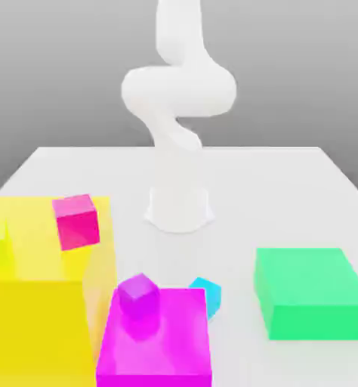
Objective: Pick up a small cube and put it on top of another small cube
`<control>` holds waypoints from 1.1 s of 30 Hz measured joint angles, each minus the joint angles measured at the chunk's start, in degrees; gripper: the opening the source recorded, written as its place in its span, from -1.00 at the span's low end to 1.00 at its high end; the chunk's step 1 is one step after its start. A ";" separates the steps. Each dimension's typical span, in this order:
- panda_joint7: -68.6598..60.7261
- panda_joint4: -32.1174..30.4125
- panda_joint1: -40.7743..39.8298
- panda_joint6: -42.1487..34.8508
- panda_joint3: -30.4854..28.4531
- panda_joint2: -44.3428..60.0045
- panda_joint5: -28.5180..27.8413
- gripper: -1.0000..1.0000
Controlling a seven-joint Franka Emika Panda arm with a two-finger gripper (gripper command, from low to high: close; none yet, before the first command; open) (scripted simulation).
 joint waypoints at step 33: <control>44.62 -30.03 5.12 44.21 0.24 55.58 -9.46 -1.00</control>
